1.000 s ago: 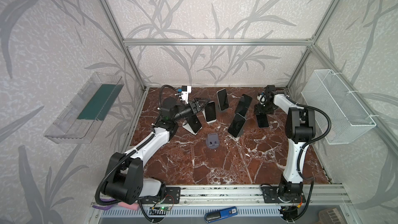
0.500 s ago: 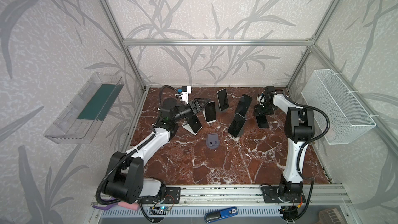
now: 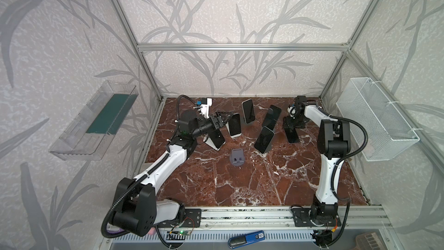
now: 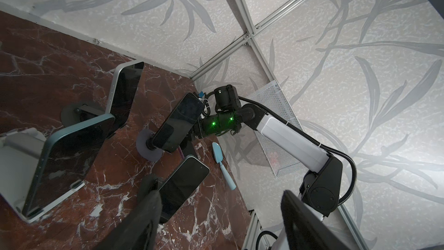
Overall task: Remove the phone from the phone stand
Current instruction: Place the phone to the middle-right of the table.
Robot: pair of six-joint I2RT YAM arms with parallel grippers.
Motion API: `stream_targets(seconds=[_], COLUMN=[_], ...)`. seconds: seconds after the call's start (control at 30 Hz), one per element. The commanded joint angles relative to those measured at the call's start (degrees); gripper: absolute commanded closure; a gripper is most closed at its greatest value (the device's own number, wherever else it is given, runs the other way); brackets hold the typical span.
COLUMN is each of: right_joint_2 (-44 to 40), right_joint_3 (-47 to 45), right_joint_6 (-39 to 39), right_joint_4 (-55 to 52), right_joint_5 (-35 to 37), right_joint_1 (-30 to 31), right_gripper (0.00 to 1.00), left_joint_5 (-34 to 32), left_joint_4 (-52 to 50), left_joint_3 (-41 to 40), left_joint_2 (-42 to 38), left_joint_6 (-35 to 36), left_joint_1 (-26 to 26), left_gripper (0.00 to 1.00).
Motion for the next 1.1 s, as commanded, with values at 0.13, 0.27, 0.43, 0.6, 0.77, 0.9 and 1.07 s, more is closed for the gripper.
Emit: stream_targets(seconds=[0.13,0.27,0.43,0.6,0.77,0.9,1.07], right_joint_2=[2.2,1.8,-0.8,-6.7,-17.1,-25.0,-31.7], right_joint_3=[0.8,1.3,2.3,2.6,-7.8,-17.7,-23.2], right_joint_6=[1.7,2.3,3.4,6.7,11.5,14.1,15.6], right_joint_4=[-1.6,-1.4,-1.8,-1.5,8.6,16.8,20.5], right_joint_5=[3.4,2.2,2.8,3.8,1.3,-1.3,-6.2], right_joint_1=[-0.3,-0.2,-0.1,-0.2,-0.2,-0.3,-0.2], right_gripper=[0.20,0.19,0.18,0.16,0.12,0.09,0.08], left_joint_5=[-2.1,-2.7,-12.0,-34.5,-56.9,-71.0,-75.4], left_joint_4=[-2.4,-3.5,-16.9,-38.9,-50.8,-58.9,-62.0], left_joint_3=[0.6,0.9,3.5,8.4,9.2,11.1,14.1], left_joint_2=[-1.9,-1.5,-3.3,-7.3,-11.4,-9.9,-1.0], left_joint_6=[3.5,4.3,10.3,17.1,13.4,7.0,1.1], left_joint_1=[-0.4,-0.7,-2.6,-8.9,-19.8,-30.8,-39.8], left_gripper=[0.21,0.21,0.21,0.20,0.20,0.20,0.19])
